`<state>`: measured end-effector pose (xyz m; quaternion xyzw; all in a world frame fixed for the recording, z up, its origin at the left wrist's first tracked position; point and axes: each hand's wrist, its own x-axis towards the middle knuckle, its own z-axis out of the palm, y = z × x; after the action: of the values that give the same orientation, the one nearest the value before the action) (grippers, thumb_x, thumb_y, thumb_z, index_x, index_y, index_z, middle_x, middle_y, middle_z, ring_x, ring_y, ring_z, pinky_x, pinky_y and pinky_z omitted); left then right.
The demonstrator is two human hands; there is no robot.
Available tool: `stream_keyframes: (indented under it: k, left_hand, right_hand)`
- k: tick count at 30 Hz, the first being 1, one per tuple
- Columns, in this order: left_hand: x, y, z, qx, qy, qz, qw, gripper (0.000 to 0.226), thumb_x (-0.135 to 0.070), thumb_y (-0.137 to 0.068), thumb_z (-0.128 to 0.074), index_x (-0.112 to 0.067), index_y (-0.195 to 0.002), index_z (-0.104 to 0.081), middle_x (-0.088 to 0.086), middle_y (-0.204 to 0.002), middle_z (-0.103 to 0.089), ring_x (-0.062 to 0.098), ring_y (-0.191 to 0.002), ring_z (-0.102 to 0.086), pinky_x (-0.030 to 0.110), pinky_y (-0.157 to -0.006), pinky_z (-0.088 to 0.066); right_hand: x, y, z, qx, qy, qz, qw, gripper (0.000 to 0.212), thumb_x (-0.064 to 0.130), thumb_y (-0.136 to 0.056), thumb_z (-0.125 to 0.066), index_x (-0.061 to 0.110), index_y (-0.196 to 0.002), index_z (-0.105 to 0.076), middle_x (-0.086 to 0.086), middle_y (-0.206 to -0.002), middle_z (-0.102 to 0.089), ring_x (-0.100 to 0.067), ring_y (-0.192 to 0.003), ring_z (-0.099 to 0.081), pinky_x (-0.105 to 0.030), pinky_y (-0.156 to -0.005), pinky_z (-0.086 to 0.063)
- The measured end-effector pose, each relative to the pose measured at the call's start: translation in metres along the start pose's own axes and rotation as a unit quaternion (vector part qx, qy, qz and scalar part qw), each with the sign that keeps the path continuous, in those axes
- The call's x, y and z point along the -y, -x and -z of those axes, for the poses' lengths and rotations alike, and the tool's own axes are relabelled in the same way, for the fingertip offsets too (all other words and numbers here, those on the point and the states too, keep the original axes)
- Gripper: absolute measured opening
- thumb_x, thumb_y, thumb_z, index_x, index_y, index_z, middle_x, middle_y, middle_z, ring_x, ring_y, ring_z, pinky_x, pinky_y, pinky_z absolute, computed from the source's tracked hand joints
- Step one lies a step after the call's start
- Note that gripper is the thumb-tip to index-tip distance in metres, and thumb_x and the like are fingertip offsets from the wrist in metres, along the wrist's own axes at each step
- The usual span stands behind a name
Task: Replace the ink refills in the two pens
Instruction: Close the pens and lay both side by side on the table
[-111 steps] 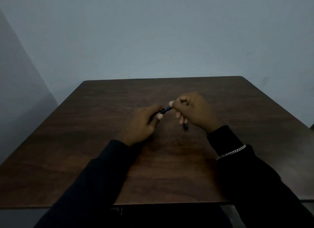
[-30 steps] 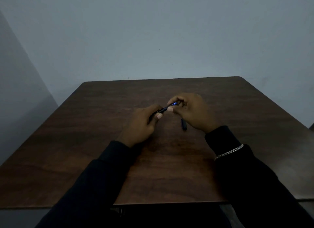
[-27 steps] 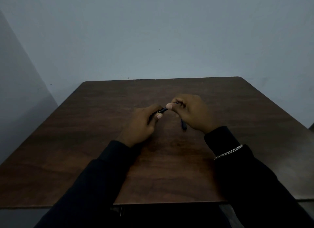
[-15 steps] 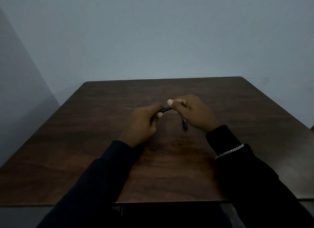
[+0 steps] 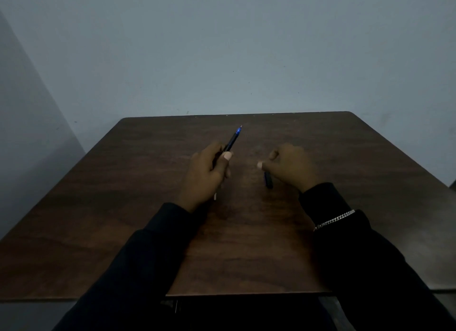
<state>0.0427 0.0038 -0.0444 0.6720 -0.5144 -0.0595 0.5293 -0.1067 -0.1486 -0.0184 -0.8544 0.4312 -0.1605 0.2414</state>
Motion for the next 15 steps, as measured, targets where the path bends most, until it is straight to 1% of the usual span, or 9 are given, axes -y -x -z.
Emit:
stream_keyframes:
  k: [2,5,7,9,10,11,12,14,15]
  left_hand:
    - [-0.0015,0.0005,-0.0006,-0.004,0.058,0.027,0.998,0.020,-0.019,-0.111,-0.052,-0.006,-0.101,-0.063,0.010,-0.069,-0.069,0.021,-0.052,-0.062,0.028,-0.050,-0.049]
    - [-0.0020,0.0003,0.0011,0.002,0.118,0.070,0.990,0.022,-0.018,-0.112,-0.051,0.000,-0.108,-0.062,0.010,-0.071,-0.071,0.021,-0.055,-0.064,0.022,-0.051,-0.047]
    - [-0.0006,-0.0019,0.0026,0.017,0.138,0.091,0.986,0.022,-0.019,-0.113,-0.050,-0.001,-0.110,-0.063,0.011,-0.075,-0.075,0.023,-0.059,-0.067,0.028,-0.055,-0.049]
    - [0.0001,-0.0038,0.0035,0.032,0.156,0.099,0.982,0.019,-0.019,-0.113,-0.050,-0.007,-0.108,-0.065,0.011,-0.079,-0.078,0.025,-0.064,-0.071,0.039,-0.063,-0.053]
    - [-0.0002,-0.0042,0.0039,0.038,0.163,0.101,0.981,0.019,-0.019,-0.113,-0.050,-0.008,-0.108,-0.065,0.012,-0.081,-0.079,0.026,-0.066,-0.072,0.041,-0.066,-0.054]
    - [-0.0008,-0.0040,0.0040,0.043,0.169,0.104,0.979,0.019,-0.018,-0.113,-0.049,-0.008,-0.108,-0.064,0.011,-0.082,-0.080,0.025,-0.068,-0.073,0.041,-0.066,-0.055]
    - [-0.0019,-0.0036,0.0043,0.047,0.173,0.108,0.978,0.019,-0.017,-0.113,-0.049,-0.007,-0.108,-0.064,0.010,-0.082,-0.080,0.023,-0.068,-0.073,0.037,-0.065,-0.055]
    - [-0.0037,-0.0027,0.0042,0.053,0.171,0.115,0.977,0.019,-0.017,-0.113,-0.049,-0.004,-0.109,-0.063,0.010,-0.082,-0.080,0.022,-0.066,-0.072,0.031,-0.059,-0.054]
    - [-0.0042,-0.0020,0.0034,0.054,0.164,0.116,0.978,0.022,-0.017,-0.112,-0.050,0.000,-0.112,-0.062,0.010,-0.081,-0.079,0.021,-0.064,-0.070,0.029,-0.057,-0.053]
  right_hand:
    - [0.0023,-0.0007,-0.0002,0.060,0.021,-0.024,0.998,0.043,0.041,-0.083,-0.082,0.006,-0.098,-0.061,-0.017,-0.095,-0.072,-0.032,-0.085,-0.073,-0.050,-0.080,-0.062]
    - [0.0073,0.0003,-0.0004,0.119,0.059,-0.050,0.990,0.036,0.032,-0.086,-0.081,0.013,-0.103,-0.057,-0.009,-0.096,-0.069,-0.023,-0.080,-0.074,-0.045,-0.081,-0.064]
    - [0.0066,-0.0018,-0.0021,0.123,0.056,-0.043,0.990,0.031,0.027,-0.087,-0.081,0.012,-0.101,-0.058,-0.009,-0.096,-0.069,-0.022,-0.074,-0.074,-0.042,-0.075,-0.065]
    - [0.0043,-0.0027,-0.0025,0.120,0.041,-0.037,0.991,0.028,0.022,-0.084,-0.083,0.010,-0.097,-0.061,-0.011,-0.094,-0.070,-0.023,-0.069,-0.076,-0.044,-0.069,-0.066]
    - [0.0028,-0.0037,-0.0026,0.118,0.033,-0.035,0.992,0.027,0.019,-0.082,-0.083,0.009,-0.096,-0.063,-0.012,-0.093,-0.071,-0.024,-0.068,-0.076,-0.045,-0.068,-0.066]
    - [0.0018,-0.0035,-0.0020,0.118,0.021,-0.033,0.992,0.024,0.015,-0.081,-0.082,0.006,-0.096,-0.065,-0.015,-0.092,-0.073,-0.025,-0.069,-0.076,-0.045,-0.068,-0.066]
    - [0.0014,-0.0029,-0.0014,0.114,-0.001,-0.027,0.993,0.020,0.011,-0.082,-0.080,0.001,-0.095,-0.068,-0.018,-0.090,-0.074,-0.025,-0.068,-0.076,-0.043,-0.066,-0.066]
    - [0.0028,0.0017,0.0012,0.095,-0.098,-0.012,0.991,0.013,0.002,-0.085,-0.076,-0.005,-0.094,-0.072,-0.020,-0.086,-0.076,-0.020,-0.062,-0.075,-0.032,-0.060,-0.064]
    - [0.0037,0.0047,0.0029,0.076,-0.164,-0.003,0.984,0.010,0.000,-0.086,-0.075,-0.003,-0.096,-0.073,-0.018,-0.087,-0.077,-0.018,-0.061,-0.075,-0.026,-0.057,-0.062]
